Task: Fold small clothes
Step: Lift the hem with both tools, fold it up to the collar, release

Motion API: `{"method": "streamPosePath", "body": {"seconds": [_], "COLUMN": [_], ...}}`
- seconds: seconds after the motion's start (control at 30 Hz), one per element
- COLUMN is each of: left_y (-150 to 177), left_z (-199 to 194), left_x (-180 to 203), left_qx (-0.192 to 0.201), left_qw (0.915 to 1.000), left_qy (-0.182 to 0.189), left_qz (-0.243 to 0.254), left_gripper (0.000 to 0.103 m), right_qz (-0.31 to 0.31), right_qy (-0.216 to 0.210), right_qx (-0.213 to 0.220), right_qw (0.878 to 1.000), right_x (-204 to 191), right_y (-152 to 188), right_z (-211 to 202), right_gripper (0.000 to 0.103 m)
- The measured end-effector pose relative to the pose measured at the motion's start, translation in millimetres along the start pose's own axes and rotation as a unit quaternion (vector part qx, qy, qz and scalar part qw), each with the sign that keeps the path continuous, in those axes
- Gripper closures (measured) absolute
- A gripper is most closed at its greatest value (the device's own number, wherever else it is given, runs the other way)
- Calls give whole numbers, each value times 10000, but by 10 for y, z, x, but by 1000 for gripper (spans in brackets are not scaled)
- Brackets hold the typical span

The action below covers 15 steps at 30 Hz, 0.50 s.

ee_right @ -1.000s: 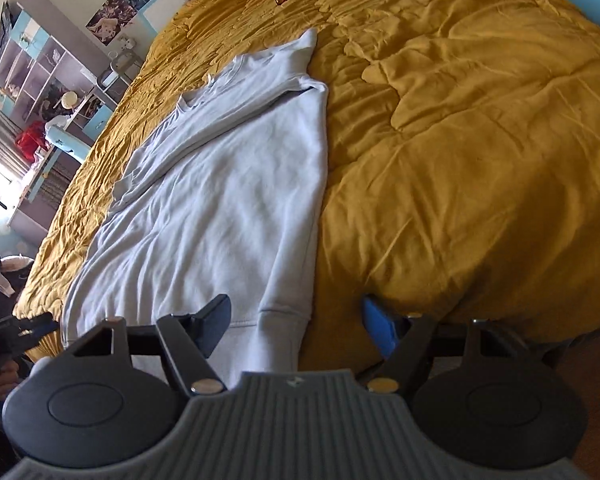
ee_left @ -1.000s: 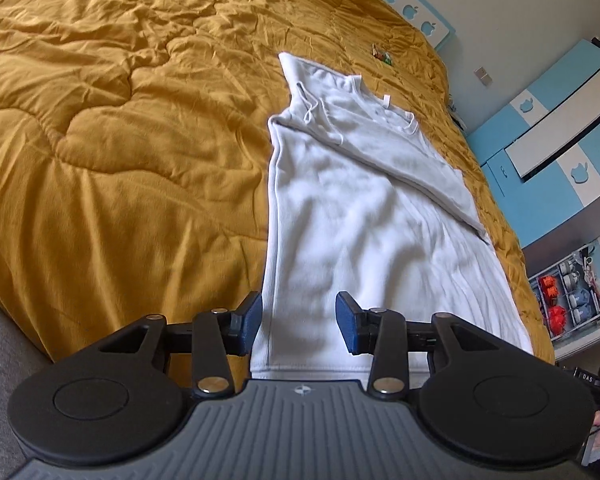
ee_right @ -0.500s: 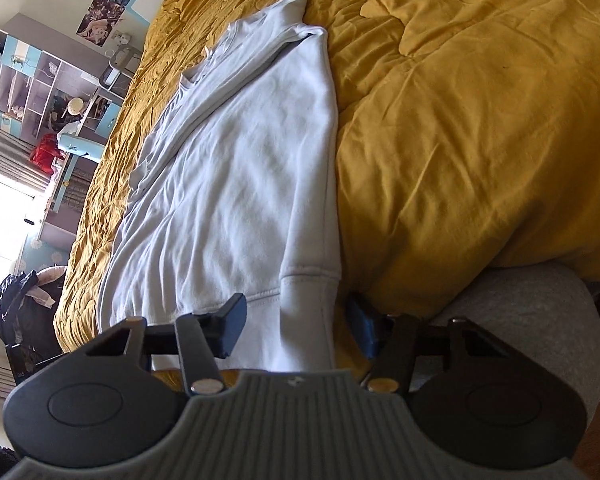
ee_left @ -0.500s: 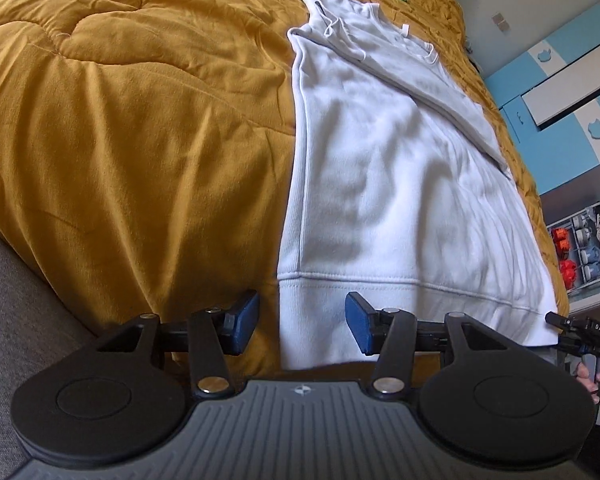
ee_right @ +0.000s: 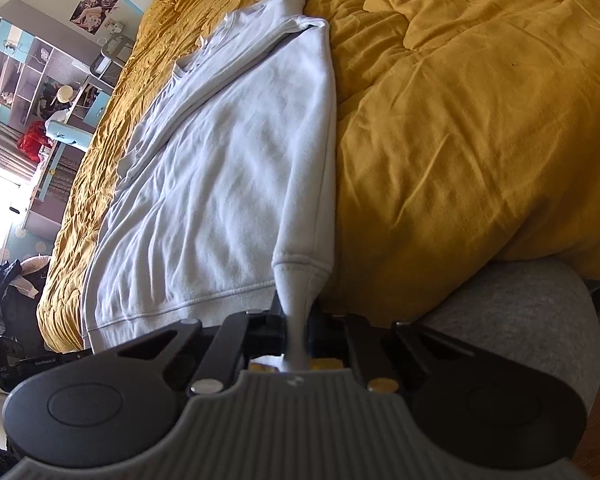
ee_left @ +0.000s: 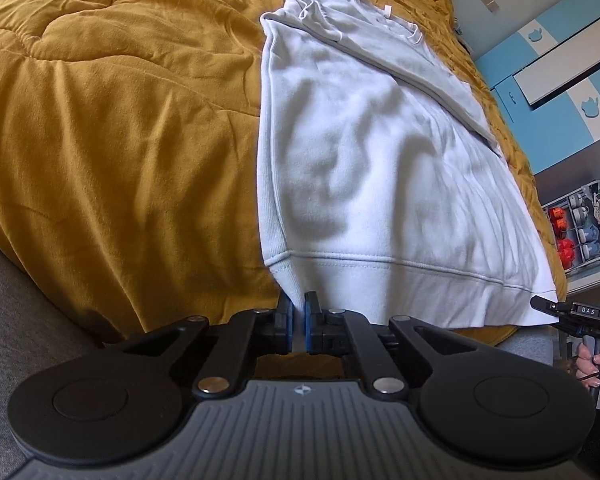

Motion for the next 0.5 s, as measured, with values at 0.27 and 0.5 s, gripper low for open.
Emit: {"method": "streamPosePath", "body": {"seconds": [0.27, 0.5], "left_y": [-244, -380], "left_z": [-422, -488], "left_x": [263, 398], "left_qx": [598, 918], "left_qw": [9890, 9833], "left_qy": [1335, 1554], "left_qz": [-226, -244], "left_gripper": [99, 99], "right_qz": [130, -7], "right_qy": [-767, -1281], "right_qx": [468, 852], "right_qw": [9959, 9881], "right_x": [-161, -475], "right_y": [-81, -251], "right_z": [-227, -453], "right_gripper": [100, 100]}}
Point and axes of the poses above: each gripper's, at about its wrist camera, not at the fingertips, and z roughly the way its jaws point, x to its right, y to its underside, the point moved 7 cm from there along z, roughly the way its jaws point, and after that the axes turned 1 degree about -y, right-handed, at the moved point
